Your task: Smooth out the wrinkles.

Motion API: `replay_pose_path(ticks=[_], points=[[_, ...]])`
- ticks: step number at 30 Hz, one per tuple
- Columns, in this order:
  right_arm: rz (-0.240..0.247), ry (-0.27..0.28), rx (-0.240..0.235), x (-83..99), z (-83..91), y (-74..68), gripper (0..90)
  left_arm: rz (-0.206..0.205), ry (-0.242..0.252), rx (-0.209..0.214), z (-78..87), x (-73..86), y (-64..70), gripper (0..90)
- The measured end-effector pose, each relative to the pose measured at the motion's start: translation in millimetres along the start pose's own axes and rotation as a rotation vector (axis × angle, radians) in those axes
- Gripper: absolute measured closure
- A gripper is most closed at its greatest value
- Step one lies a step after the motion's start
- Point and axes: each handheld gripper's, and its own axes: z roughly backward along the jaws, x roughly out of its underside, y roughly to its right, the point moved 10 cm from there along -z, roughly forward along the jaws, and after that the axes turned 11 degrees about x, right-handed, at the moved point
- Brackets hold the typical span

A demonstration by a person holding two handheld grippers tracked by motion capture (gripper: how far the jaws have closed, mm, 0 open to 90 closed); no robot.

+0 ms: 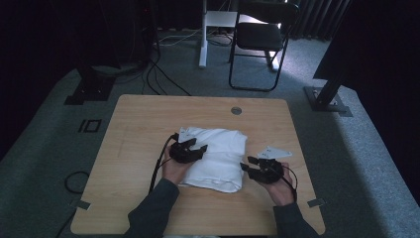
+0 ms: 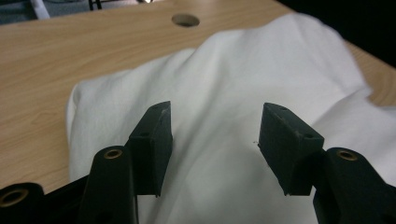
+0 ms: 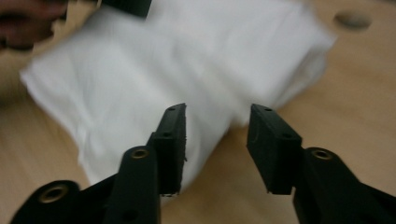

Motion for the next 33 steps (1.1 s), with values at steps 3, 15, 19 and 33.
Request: replay_pose_path(ticks=[3,15,19,33], points=[[0.001,0.032,0.000,-15.0,-4.4,-3.8,50.2,0.001,0.000,0.010,1.4,0.3,2.7,45.0],[0.024,-0.201,0.058,27.5,-63.4,-7.1,48.1,-0.065,-0.013,0.127,11.2,39.5,55.4,44.9],[0.026,-0.211,0.073,30.7,-68.5,-4.8,49.6,-0.075,-0.005,0.159,19.8,46.4,69.7,45.0],[-0.073,-0.212,0.126,8.3,-129.6,11.3,49.2,-0.126,-0.077,0.141,-4.1,57.7,61.3,47.1]])
